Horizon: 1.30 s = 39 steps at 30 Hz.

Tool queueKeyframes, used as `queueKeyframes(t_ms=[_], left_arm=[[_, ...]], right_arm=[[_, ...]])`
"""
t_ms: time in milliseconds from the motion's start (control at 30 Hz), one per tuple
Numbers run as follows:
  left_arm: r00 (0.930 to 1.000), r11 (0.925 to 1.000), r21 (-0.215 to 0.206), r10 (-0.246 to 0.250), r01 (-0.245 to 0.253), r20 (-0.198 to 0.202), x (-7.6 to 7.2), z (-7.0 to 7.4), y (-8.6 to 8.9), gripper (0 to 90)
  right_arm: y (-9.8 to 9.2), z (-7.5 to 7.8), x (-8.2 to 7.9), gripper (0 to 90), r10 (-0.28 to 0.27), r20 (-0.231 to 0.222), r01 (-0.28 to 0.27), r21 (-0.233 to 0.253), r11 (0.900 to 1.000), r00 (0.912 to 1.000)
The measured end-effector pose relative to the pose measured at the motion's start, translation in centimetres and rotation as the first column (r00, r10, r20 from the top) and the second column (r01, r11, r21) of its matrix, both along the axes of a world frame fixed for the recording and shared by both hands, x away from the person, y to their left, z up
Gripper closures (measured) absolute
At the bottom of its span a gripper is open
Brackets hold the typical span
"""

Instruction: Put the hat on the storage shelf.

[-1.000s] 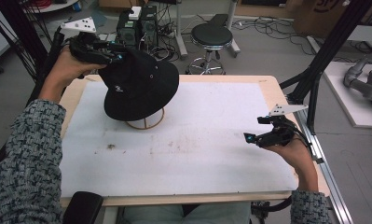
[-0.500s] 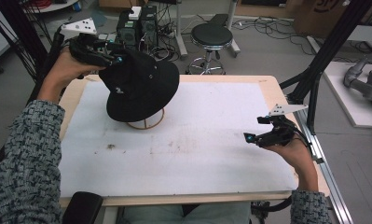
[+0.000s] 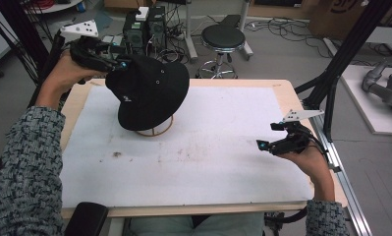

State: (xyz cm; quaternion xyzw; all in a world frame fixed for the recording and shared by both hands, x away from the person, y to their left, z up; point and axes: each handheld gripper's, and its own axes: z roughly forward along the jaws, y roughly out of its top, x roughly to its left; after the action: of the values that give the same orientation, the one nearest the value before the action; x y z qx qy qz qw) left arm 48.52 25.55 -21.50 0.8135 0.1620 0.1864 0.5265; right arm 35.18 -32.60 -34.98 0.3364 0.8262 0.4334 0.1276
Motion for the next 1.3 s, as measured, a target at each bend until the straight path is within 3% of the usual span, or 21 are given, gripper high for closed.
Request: queueKeyframes(t_ms=[533,700,900,1100,1200,1300], left_arm=[[0.9992,0.9989,0.027,-0.039,0.039,-0.006,-0.3,-0.4,-0.2,32.6],[0.9994,0.9994,0.012,-0.033,0.033,0.007,-0.7,-0.1,0.3,31.6],[0.9999,0.9999,-0.004,0.013,-0.013,0.008,-1.5,-0.1,1.8,29.2],[0.9962,0.9962,0.009,0.086,-0.086,-0.007,-2.7,-0.7,3.9,28.4],[0.9897,0.9895,0.019,0.143,-0.143,-0.005,-3.7,-0.9,5.4,28.3],[0.9814,0.9814,-0.004,0.192,-0.192,-0.004,-4.8,-1.1,6.7,28.0]], right_arm=[[0.0,0.0,0.1,4.7,0.000,0.000,0.000,0.001,1.000,1.0000],[0.1,0.0,0.1,4.7,-0.001,-0.005,0.001,0.005,1.000,1.0000],[0.0,0.0,0.2,4.7,0.000,0.002,0.000,0.011,1.000,1.0000],[0.4,0.0,0.9,4.7,0.015,0.002,-0.015,0.013,1.000,0.9999],[0.8,0.0,1.3,4.7,0.020,0.003,-0.020,0.018,1.000,0.9998],[1.2,0.1,1.9,4.7,0.031,0.008,-0.032,0.022,0.999,0.9995]])
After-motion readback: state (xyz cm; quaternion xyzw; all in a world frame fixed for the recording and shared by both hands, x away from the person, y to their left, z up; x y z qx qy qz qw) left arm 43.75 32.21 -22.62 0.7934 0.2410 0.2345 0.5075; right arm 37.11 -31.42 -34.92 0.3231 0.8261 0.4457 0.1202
